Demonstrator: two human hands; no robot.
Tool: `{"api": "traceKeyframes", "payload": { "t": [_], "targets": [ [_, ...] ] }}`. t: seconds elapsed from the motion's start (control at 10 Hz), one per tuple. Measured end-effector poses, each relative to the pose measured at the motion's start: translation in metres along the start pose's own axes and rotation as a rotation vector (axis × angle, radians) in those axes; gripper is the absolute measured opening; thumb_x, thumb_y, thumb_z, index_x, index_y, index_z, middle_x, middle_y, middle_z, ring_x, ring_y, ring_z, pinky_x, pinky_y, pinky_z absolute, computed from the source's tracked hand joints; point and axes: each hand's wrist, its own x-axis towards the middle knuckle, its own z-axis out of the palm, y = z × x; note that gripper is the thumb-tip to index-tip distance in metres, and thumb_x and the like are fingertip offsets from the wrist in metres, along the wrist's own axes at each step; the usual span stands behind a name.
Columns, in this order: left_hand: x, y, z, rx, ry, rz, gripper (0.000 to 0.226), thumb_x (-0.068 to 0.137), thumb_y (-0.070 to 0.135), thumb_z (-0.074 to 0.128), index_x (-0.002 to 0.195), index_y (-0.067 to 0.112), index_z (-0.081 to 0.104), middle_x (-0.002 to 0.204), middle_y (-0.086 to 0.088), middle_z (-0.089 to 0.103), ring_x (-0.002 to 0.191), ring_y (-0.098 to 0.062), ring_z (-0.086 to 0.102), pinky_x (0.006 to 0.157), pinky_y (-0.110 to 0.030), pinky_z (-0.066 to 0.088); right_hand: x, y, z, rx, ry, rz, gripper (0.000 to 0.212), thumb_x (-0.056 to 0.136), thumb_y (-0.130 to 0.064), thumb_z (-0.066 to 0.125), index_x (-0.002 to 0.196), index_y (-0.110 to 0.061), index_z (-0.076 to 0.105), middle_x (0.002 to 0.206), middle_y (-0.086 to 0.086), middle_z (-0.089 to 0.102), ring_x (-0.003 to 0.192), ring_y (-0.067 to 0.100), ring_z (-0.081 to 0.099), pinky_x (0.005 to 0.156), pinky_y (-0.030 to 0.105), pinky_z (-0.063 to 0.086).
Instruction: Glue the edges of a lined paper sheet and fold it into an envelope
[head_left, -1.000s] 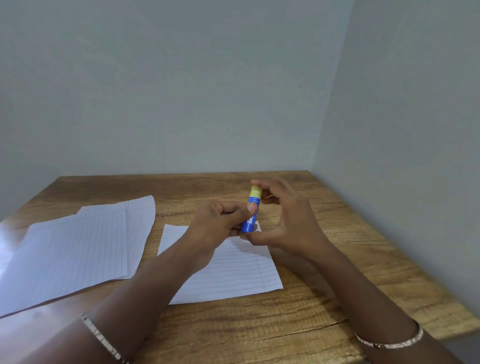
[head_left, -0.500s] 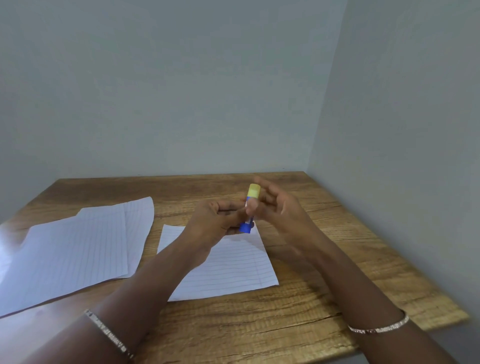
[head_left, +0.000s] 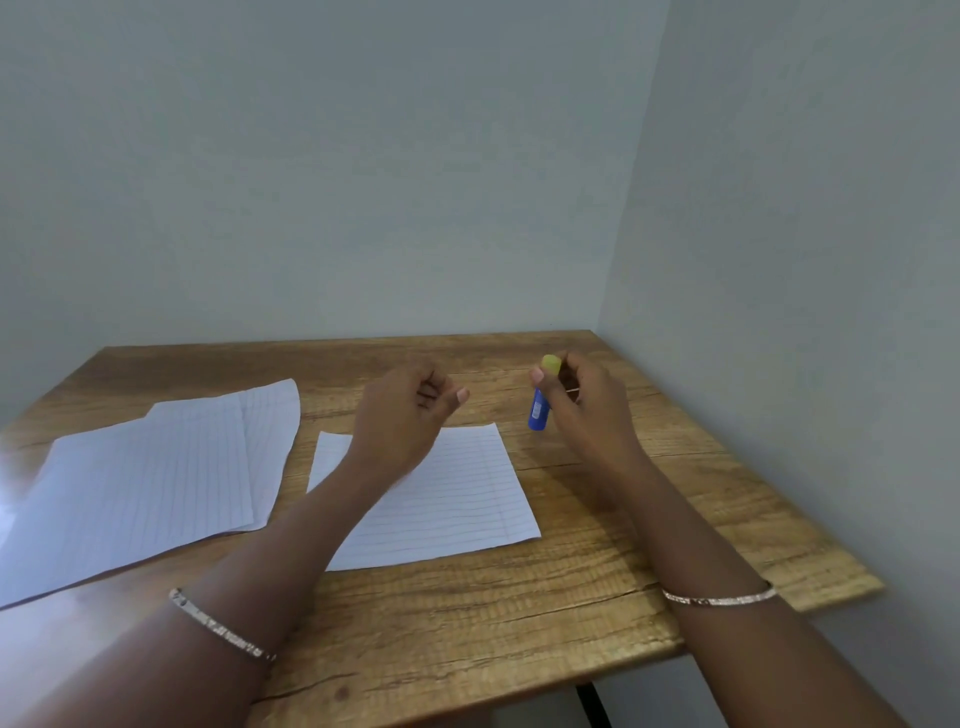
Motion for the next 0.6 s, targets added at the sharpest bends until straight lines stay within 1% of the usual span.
{"api": "traceKeyframes", "payload": {
  "t": [0.1,0.2,0.3,0.4,0.5,0.6],
  "targets": [
    [0.001,-0.005,0.000,0.045,0.009,0.053,0.019,0.090,0.033,0.073,0.084,0.016,0.068,0.078,0.016,0.066,0.076,0.002,0.062,0.063,-0.004,0.041,0.000,0.004,0.001,-0.080,-0.018,-0.032,0.028,0.100,-0.038,0.061,0.091,-0.011,0.063,0.079,-0.002,0.065,0.071,0.010,0.057,0.060,0.021,0.041],
    [0.002,-0.007,-0.001,0.095,0.015,0.103,0.017,0.091,0.032,0.072,0.083,0.017,0.067,0.077,0.016,0.066,0.076,0.002,0.062,0.065,-0.006,0.040,0.002,0.008,0.001,-0.133,-0.035,-0.066,0.023,0.099,-0.034,0.064,0.095,-0.011,0.064,0.084,0.001,0.067,0.077,0.013,0.061,0.065,0.028,0.047],
    [0.002,-0.008,-0.001,0.106,0.019,0.114,0.016,0.092,0.030,0.071,0.083,0.017,0.066,0.077,0.016,0.065,0.076,0.004,0.061,0.065,-0.006,0.040,0.004,0.011,0.001,-0.119,-0.039,-0.044,0.020,0.095,-0.030,0.069,0.098,-0.011,0.065,0.089,0.001,0.069,0.082,0.014,0.063,0.069,0.029,0.049],
    [0.003,-0.012,-0.004,0.117,0.040,0.094,0.016,0.092,0.030,0.070,0.082,0.019,0.065,0.077,0.015,0.066,0.075,0.003,0.061,0.065,-0.007,0.040,0.001,0.013,0.004,-0.165,-0.107,-0.005,0.023,0.089,-0.028,0.076,0.102,-0.013,0.064,0.095,-0.001,0.070,0.086,0.015,0.065,0.068,0.020,0.048],
    [0.002,-0.015,-0.004,0.105,0.039,0.077,0.016,0.092,0.030,0.070,0.083,0.018,0.066,0.079,0.012,0.069,0.076,-0.001,0.063,0.066,-0.012,0.044,0.000,0.016,0.005,-0.212,-0.166,0.003,0.028,0.084,-0.028,0.079,0.102,-0.020,0.058,0.090,-0.008,0.064,0.079,0.008,0.061,0.062,0.013,0.039],
    [0.003,-0.011,-0.005,0.093,0.058,0.076,0.015,0.092,0.030,0.070,0.085,0.018,0.067,0.081,0.010,0.070,0.078,-0.003,0.064,0.069,-0.019,0.047,0.001,0.008,-0.005,-0.153,-0.211,0.055,0.051,0.078,-0.030,0.083,0.118,-0.026,0.050,0.094,-0.015,0.056,0.080,0.000,0.057,0.062,0.012,0.038]
  ]
}}
